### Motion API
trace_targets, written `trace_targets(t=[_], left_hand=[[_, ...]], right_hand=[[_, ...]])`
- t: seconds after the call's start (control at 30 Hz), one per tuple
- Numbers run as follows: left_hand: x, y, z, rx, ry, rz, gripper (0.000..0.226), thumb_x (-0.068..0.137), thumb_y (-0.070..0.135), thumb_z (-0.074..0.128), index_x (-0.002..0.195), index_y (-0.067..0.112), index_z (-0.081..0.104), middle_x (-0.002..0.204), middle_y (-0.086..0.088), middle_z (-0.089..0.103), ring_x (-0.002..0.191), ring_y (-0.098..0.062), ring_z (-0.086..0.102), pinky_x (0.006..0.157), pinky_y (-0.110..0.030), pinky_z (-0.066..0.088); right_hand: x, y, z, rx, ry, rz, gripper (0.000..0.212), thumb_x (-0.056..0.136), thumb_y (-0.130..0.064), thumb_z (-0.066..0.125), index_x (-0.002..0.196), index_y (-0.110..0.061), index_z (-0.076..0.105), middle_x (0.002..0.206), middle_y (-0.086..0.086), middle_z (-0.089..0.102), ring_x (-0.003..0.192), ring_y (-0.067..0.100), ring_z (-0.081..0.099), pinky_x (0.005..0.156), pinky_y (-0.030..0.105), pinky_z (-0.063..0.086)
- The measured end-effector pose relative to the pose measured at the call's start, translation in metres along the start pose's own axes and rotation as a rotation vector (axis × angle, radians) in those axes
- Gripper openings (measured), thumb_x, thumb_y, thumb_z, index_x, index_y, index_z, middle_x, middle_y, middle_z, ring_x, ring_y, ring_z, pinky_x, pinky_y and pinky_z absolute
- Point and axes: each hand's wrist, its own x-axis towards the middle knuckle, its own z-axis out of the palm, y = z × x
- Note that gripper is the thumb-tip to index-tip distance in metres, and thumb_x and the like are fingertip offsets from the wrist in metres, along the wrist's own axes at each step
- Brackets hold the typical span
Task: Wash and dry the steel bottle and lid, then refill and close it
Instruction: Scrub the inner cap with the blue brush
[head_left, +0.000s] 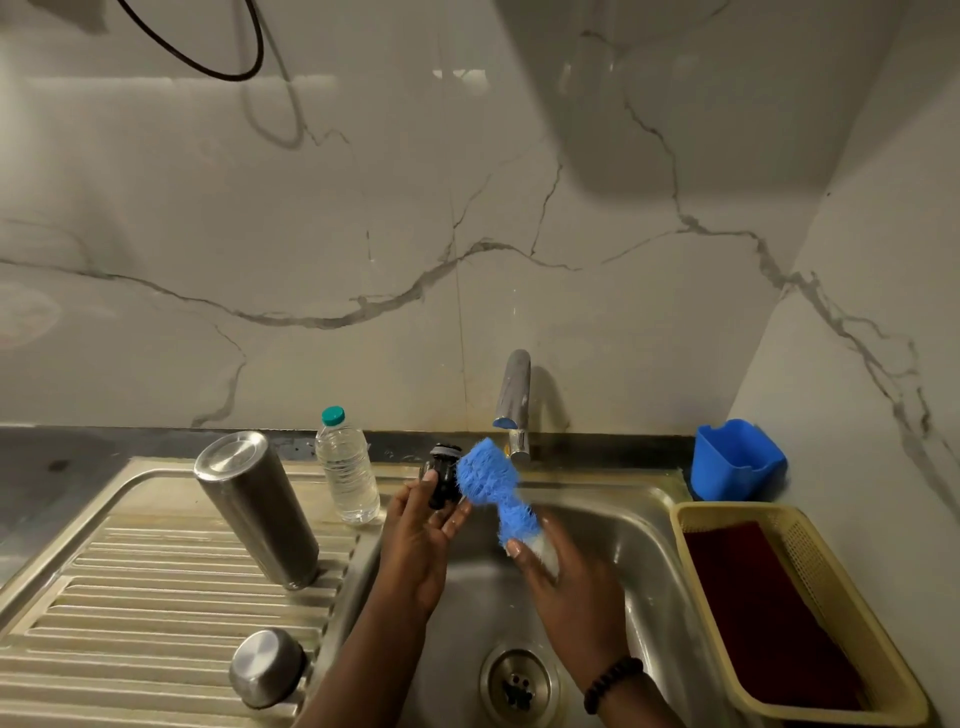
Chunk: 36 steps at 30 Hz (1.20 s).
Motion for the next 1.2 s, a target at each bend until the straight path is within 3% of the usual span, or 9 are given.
trace_targets(t=[0.1,0.33,0.57,0.7,0.83,0.93,1.0,1.07,1.2], left_hand=[[0.002,-0.002,-0.003,-0.016,-0.002,0.013,0.027,0.097,0.011,0.056,0.123,0.006,0.051,0.125,-0.023,0.061,0.121,-0.035,0.060,0.074,-0.031,0.062],[-0.005,0.006,-0.005,0.143,-0.097,0.058,0.026,0.096,-0.001,0.053,0.120,0.005,0.060,0.116,-0.017,0.070,0.102,-0.024,0.071,0.093,-0.036,0.054],[-0.009,0.006,-0.005,0.190,-0.001,0.091,0.029,0.097,0.003,0.053,0.125,0.004,0.059,0.117,-0.017,0.068,0.103,-0.024,0.068,0.080,-0.030,0.059],[-0.012,0.003,-0.006,0.135,-0.014,0.055,0.032,0.097,0.005,0.053,0.129,0.002,0.055,0.123,-0.019,0.066,0.114,-0.031,0.065,0.094,-0.041,0.052],[-0.008,0.004,-0.008,0.108,0.043,0.095,0.031,0.096,0.000,0.054,0.127,0.000,0.053,0.126,-0.024,0.061,0.108,-0.032,0.065,0.088,-0.038,0.058],[-0.002,0.005,-0.010,0.121,0.058,0.101,0.029,0.095,-0.001,0.055,0.123,0.002,0.056,0.128,-0.026,0.058,0.112,-0.036,0.063,0.095,-0.044,0.057],[-0.001,0.006,-0.009,0.136,0.057,0.092,0.035,0.095,0.000,0.055,0.130,0.000,0.053,0.130,-0.026,0.058,0.116,-0.037,0.061,0.105,-0.052,0.048],[-0.003,0.005,-0.009,0.128,0.056,0.088,0.037,0.096,0.000,0.054,0.133,0.000,0.052,0.131,-0.025,0.059,0.117,-0.035,0.061,0.106,-0.050,0.046],[-0.007,0.005,-0.009,0.101,0.067,0.083,0.033,0.095,0.001,0.054,0.128,0.004,0.055,0.130,-0.023,0.060,0.117,-0.034,0.062,0.093,-0.042,0.055]], right_hand=[[0.001,-0.003,0.001,0.002,-0.030,0.038,0.049,0.088,-0.064,0.048,0.132,-0.041,0.050,0.105,-0.019,0.068,0.089,-0.005,0.062,0.075,0.018,0.051],[0.008,-0.013,-0.013,0.005,-0.077,0.033,0.044,0.091,-0.056,0.054,0.130,-0.037,0.055,0.110,-0.016,0.068,0.092,-0.005,0.059,0.076,0.013,0.045],[0.018,-0.013,-0.021,0.059,-0.260,-0.042,0.051,0.084,-0.062,0.055,0.127,-0.036,0.060,0.103,-0.016,0.071,0.093,-0.004,0.063,0.083,0.025,0.053],[0.023,-0.017,-0.028,0.009,-0.271,-0.058,0.035,0.091,-0.053,0.055,0.123,-0.039,0.058,0.097,-0.012,0.070,0.086,0.000,0.063,0.073,0.020,0.052],[0.023,-0.021,-0.027,-0.006,-0.203,-0.043,0.028,0.094,-0.050,0.053,0.120,-0.042,0.052,0.094,-0.016,0.064,0.083,0.000,0.059,0.062,0.007,0.040],[0.020,-0.025,-0.026,0.114,-0.230,0.013,0.015,0.098,-0.048,0.044,0.112,-0.054,0.039,0.095,-0.030,0.055,0.092,-0.005,0.055,0.067,0.000,0.037],[0.019,-0.023,-0.021,0.203,-0.288,0.019,0.015,0.100,-0.046,0.038,0.110,-0.057,0.040,0.100,-0.032,0.057,0.101,-0.005,0.058,0.080,0.009,0.045],[0.019,-0.021,-0.019,0.281,-0.316,0.041,0.018,0.100,-0.041,0.045,0.114,-0.051,0.045,0.106,-0.030,0.057,0.104,-0.005,0.057,0.087,0.020,0.049],[0.018,-0.025,-0.031,0.334,-0.295,0.057,0.030,0.088,-0.032,0.069,0.114,-0.040,0.055,0.101,-0.025,0.061,0.090,-0.010,0.058,0.066,0.002,0.041]])
